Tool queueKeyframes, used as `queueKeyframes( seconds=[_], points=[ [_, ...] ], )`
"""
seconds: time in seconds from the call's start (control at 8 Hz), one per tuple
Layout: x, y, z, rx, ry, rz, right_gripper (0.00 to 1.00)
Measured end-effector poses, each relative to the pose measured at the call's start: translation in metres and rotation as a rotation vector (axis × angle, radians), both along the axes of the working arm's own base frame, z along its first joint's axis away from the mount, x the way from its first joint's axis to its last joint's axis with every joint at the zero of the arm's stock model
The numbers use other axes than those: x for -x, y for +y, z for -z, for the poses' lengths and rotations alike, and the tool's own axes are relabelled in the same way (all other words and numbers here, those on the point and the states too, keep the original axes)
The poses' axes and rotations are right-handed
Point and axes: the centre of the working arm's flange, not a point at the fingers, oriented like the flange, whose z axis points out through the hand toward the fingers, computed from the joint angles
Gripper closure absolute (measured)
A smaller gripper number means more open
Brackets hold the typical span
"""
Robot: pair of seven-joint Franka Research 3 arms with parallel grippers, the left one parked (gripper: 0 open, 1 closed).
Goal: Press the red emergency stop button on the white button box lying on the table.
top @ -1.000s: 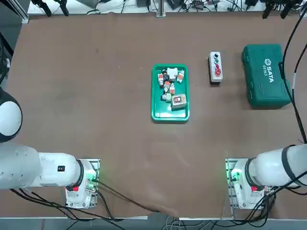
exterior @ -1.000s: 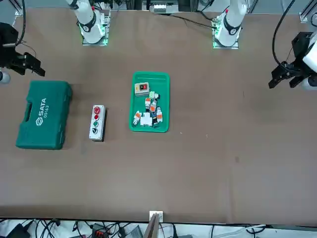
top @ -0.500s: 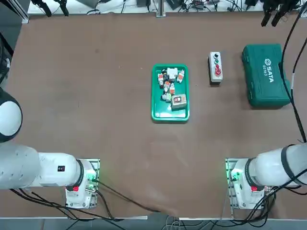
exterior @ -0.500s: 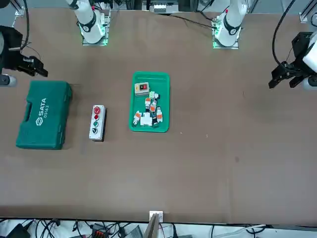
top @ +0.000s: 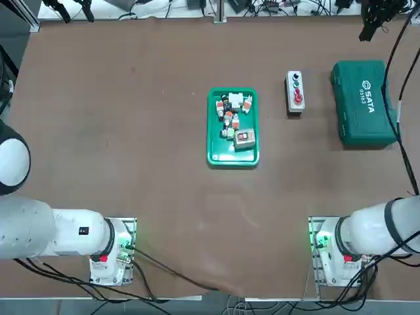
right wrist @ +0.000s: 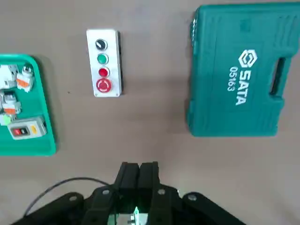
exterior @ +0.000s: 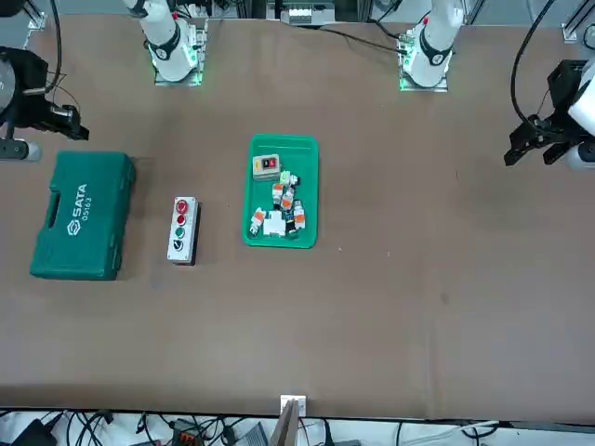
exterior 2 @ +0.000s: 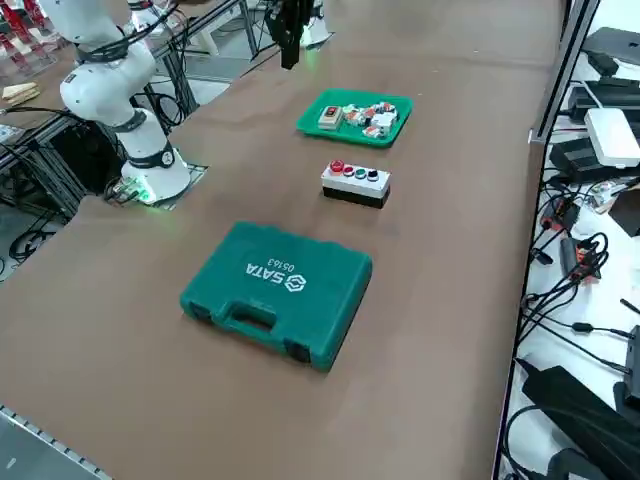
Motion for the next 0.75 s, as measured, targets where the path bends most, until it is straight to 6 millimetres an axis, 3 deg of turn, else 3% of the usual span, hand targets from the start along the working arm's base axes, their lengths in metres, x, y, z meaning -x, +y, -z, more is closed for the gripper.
queueKeyframes(
  seconds=[0.25,0.75],
  points=[
    [0.0,0.026,0.043,0.001,0.046,-0.031,0.98],
    [0.003,0.096,0.157,0.026,-0.032,-0.015,0.98]
  ],
)
